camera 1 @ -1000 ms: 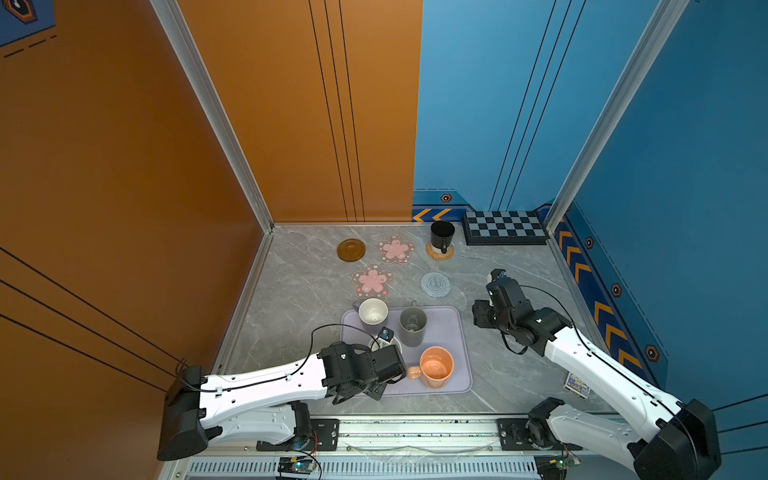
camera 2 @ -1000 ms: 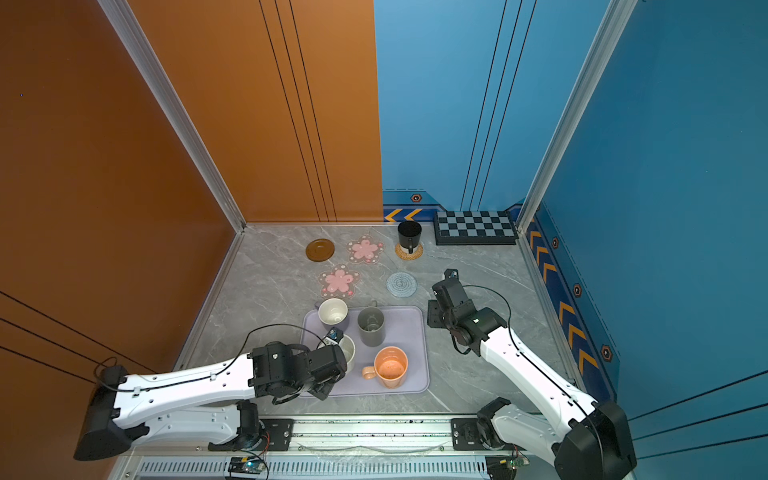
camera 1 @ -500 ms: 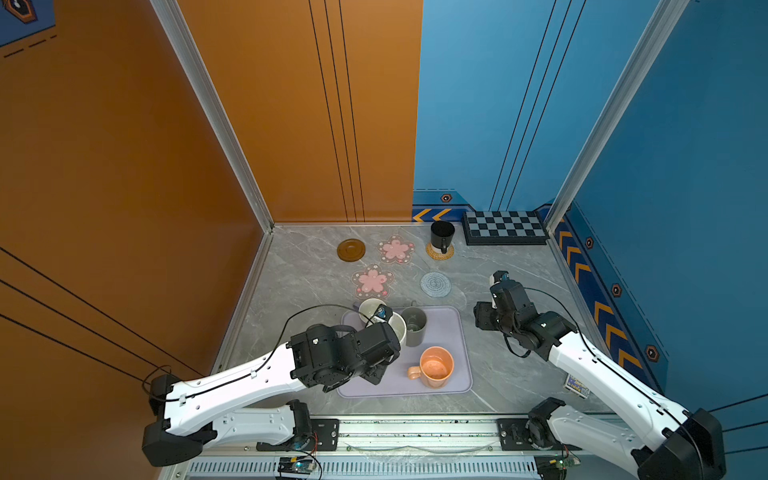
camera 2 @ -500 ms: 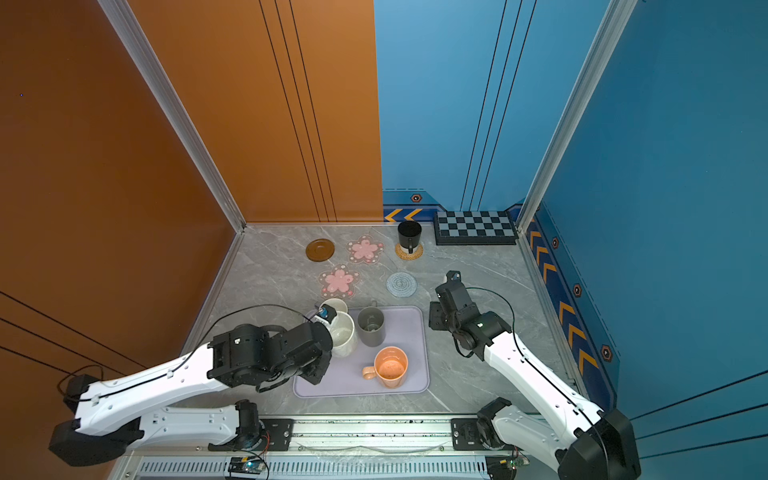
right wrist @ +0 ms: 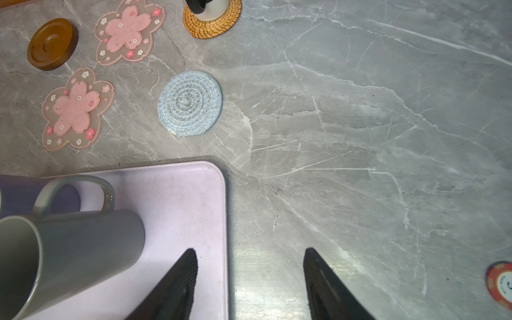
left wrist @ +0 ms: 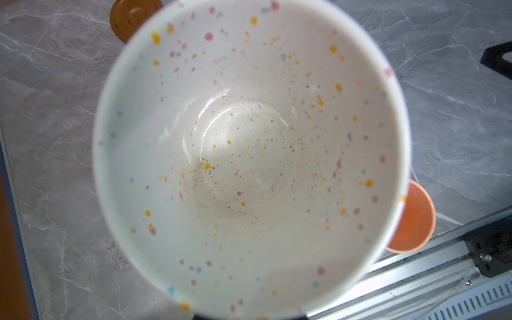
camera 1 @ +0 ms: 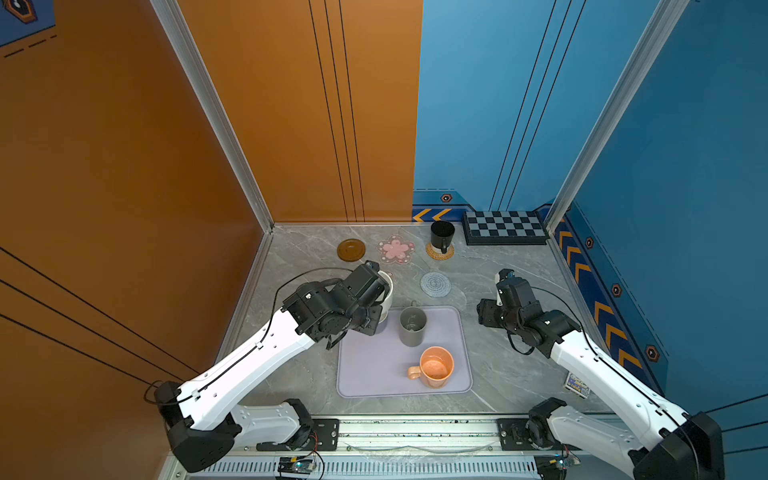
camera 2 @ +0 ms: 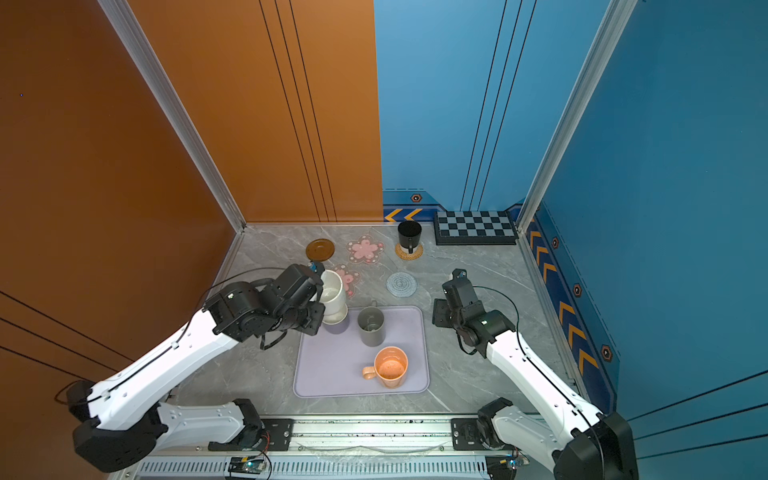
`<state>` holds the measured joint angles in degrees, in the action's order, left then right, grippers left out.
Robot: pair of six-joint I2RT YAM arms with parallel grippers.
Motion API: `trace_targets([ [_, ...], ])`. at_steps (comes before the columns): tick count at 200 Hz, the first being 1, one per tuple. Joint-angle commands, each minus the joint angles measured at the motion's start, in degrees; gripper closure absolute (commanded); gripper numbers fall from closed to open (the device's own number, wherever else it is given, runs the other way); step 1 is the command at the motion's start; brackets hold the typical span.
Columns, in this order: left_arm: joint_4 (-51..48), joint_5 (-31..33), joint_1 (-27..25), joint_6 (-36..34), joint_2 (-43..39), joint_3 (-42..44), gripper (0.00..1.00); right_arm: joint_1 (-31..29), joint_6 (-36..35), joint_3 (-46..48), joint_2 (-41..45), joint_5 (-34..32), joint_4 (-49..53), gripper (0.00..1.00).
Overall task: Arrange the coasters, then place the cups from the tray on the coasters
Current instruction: 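Lift the white speckled mug and carry it toward the wooden coaster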
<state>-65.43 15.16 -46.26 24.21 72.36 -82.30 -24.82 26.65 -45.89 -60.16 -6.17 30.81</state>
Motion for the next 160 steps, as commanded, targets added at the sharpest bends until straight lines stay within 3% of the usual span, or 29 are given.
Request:
trace_targets([
  [1, 6.2, -4.2, 3.7, -5.1, 3.0, -4.0, 1.00, 0.3, 0.1, 0.4, 0.6, 0.8, -0.4, 0.36],
  [24, 8.6, -9.8, 7.9, -7.4, 9.0, -7.9, 1.00, 0.5, 1.8, 0.1, 0.9, 0.3, 0.7, 0.36],
  [56, 9.1, -11.6, 11.6, -10.2, 17.7, -16.4, 1.00, 0.2, 8.1, 0.1, 1.0, 3.6, 1.4, 0.36],
  [88, 10.9, -15.8, 16.0, -10.3, 27.6, -25.4, 1.00, -1.5, 12.3, -1.0, 2.8, 2.1, 4.2, 0.37],
  [160, 10.6, -19.9, 17.5, -10.4, 48.3, -49.3, 1.00, -1.8, 11.5, -5.4, 1.2, -2.4, 9.2, 0.36],
])
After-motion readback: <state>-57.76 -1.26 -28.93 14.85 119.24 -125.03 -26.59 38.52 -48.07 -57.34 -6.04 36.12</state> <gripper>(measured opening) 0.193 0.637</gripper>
